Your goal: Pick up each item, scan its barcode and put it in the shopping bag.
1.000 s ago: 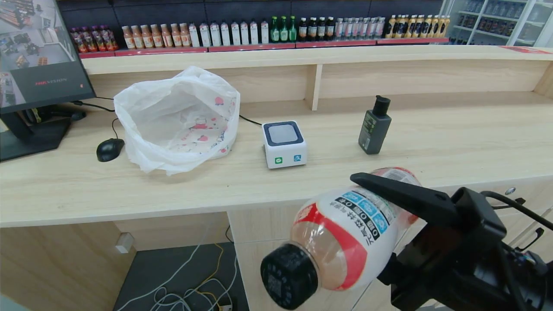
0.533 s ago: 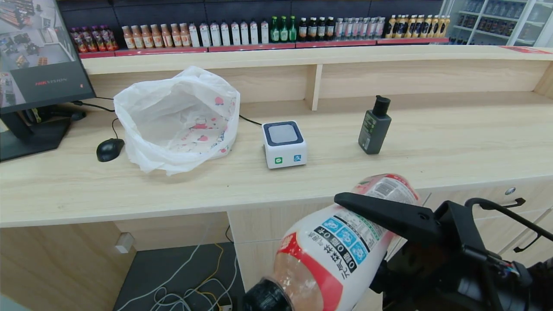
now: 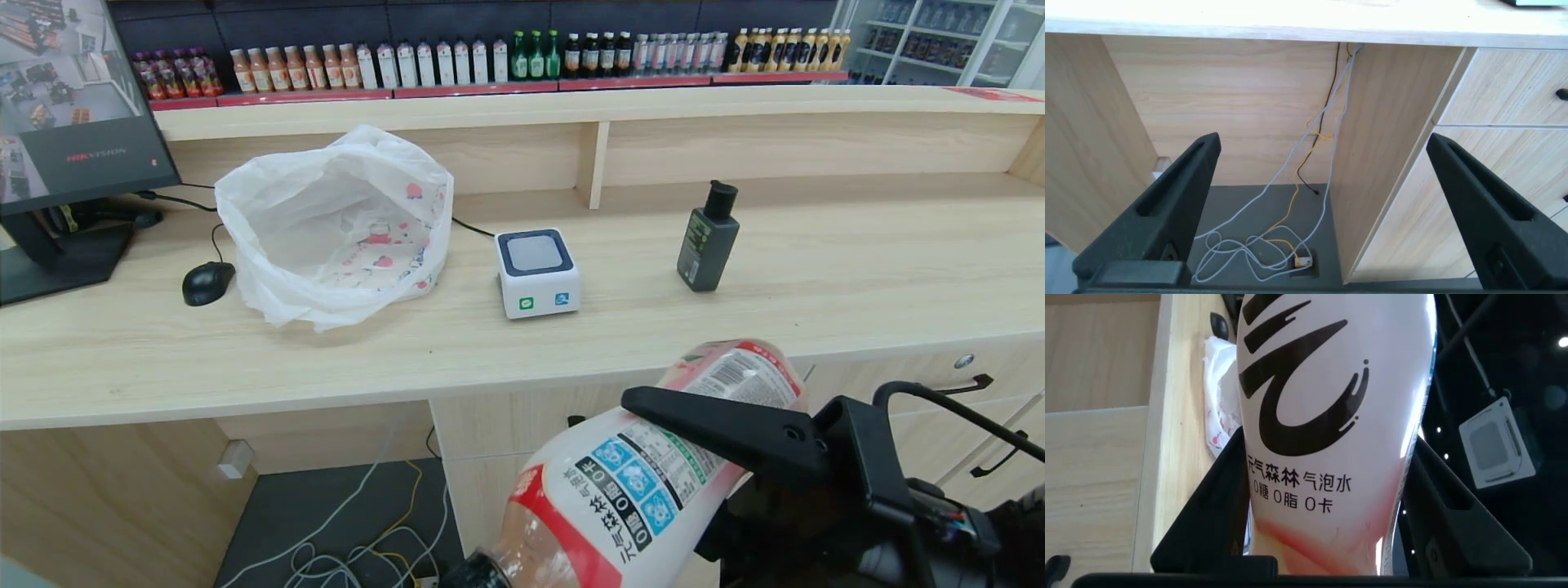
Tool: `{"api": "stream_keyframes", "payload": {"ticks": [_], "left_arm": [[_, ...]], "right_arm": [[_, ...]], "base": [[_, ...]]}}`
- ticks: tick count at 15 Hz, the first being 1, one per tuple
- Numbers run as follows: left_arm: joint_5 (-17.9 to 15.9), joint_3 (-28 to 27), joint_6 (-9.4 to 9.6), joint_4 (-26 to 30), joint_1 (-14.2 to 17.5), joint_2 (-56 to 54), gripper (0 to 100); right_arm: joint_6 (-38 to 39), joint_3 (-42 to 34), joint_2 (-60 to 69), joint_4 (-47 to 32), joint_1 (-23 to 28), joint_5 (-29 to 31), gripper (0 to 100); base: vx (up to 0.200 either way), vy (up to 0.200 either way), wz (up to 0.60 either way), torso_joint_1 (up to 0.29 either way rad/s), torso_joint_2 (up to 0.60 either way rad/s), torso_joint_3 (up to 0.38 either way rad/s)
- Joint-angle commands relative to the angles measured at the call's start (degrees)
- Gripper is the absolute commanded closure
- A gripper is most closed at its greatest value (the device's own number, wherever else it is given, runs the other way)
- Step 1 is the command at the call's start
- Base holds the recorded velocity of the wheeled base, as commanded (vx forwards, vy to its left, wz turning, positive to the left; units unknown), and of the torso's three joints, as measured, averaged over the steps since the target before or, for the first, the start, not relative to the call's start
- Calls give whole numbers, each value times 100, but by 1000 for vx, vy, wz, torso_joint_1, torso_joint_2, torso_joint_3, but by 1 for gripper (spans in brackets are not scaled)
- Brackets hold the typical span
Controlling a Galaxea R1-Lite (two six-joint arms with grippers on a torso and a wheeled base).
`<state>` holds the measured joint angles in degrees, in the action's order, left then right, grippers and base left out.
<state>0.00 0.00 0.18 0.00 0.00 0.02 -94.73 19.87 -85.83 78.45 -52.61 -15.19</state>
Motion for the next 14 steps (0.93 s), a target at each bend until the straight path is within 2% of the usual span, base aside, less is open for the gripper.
{"api": "stream_keyframes", "payload": {"ticks": [1, 10, 14], "left_arm": [[0, 0, -1, 0, 0, -2, 0], [0, 0, -1, 0, 0, -2, 0], [0, 0, -1, 0, 0, -2, 0]], "right_arm": [[-28, -18, -12, 4, 6, -2, 100], [-28, -18, -12, 4, 6, 7, 100], [201, 52, -21, 4, -21, 7, 100]], "base": [[0, 0, 0, 0, 0, 0], [0, 0, 0, 0, 0, 0], [0, 0, 0, 0, 0, 0]]}}
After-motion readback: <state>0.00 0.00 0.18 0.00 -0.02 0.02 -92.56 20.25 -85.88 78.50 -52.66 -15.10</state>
